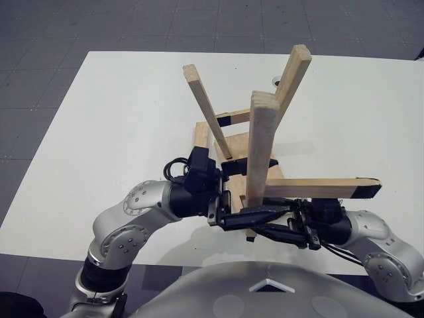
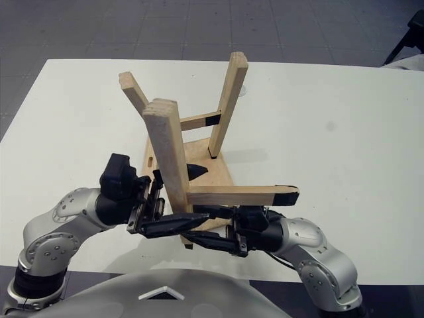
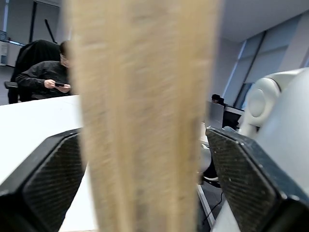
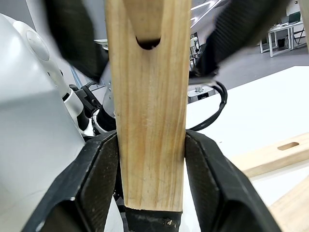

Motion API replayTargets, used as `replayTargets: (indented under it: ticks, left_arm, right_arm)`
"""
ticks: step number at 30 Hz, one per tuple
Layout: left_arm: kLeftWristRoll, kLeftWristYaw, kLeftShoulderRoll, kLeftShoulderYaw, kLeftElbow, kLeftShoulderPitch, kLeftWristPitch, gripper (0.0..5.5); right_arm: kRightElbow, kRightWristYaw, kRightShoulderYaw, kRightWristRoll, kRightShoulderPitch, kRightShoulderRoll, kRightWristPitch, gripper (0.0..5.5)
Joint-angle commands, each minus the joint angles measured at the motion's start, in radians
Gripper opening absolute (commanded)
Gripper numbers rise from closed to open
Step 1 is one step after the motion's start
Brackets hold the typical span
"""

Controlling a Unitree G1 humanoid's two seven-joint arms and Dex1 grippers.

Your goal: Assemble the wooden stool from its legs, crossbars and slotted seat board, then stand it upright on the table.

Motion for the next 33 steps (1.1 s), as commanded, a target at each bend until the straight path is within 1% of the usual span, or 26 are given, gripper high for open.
replayTargets:
  ticks: [1, 4, 6, 11, 14, 23, 27, 28, 29, 30, 33]
  left_arm:
    - [0.000, -0.057, 0.069, -0.006, -0.034, -0.041, 0.031, 4.01]
    - [0.009, -0.100, 0.126, 0.006, -0.018, -0.060, 0.047, 3.56]
    - [0.006, -0.110, 0.143, 0.014, -0.014, -0.064, 0.048, 3.25]
    - [0.035, -0.085, 0.139, 0.009, -0.004, -0.053, 0.038, 2.49]
    - [0.040, -0.077, 0.138, 0.013, 0.001, -0.055, 0.043, 2.17]
    - [-0.002, -0.076, 0.133, 0.021, 0.015, -0.050, 0.059, 2.11]
    - [-0.047, -0.066, 0.123, 0.046, 0.039, -0.052, 0.063, 2.07]
    - [-0.040, -0.071, 0.125, 0.050, 0.048, -0.050, 0.059, 2.06]
    - [-0.033, -0.072, 0.126, 0.055, 0.058, -0.047, 0.055, 2.06]
    - [-0.026, -0.069, 0.126, 0.064, 0.067, -0.045, 0.049, 2.05]
    - [0.001, -0.039, 0.115, 0.092, 0.084, -0.039, 0.030, 2.05]
  right_arm:
    - [0.006, 0.002, 0.008, -0.008, -0.015, -0.017, -0.013, 2.04]
    - [0.004, -0.002, 0.008, -0.004, -0.014, -0.023, -0.014, 2.04]
    - [-0.001, -0.005, 0.009, 0.000, -0.010, -0.028, -0.016, 2.04]
    - [-0.006, -0.007, 0.014, 0.003, -0.006, -0.029, -0.016, 2.04]
    - [-0.006, -0.010, 0.017, 0.002, -0.007, -0.029, -0.015, 2.04]
    - [-0.009, -0.013, 0.019, 0.007, -0.011, -0.035, -0.013, 2.04]
    - [0.031, -0.044, -0.008, 0.005, -0.039, -0.023, -0.010, 2.04]
    - [0.050, -0.065, -0.027, 0.019, -0.053, -0.024, 0.009, 2.41]
    - [0.065, -0.081, -0.046, 0.035, -0.067, -0.030, 0.027, 2.50]
    - [0.074, -0.096, -0.069, 0.045, -0.078, -0.039, 0.036, 2.74]
    - [0.086, -0.127, -0.123, 0.036, -0.096, -0.055, 0.032, 3.25]
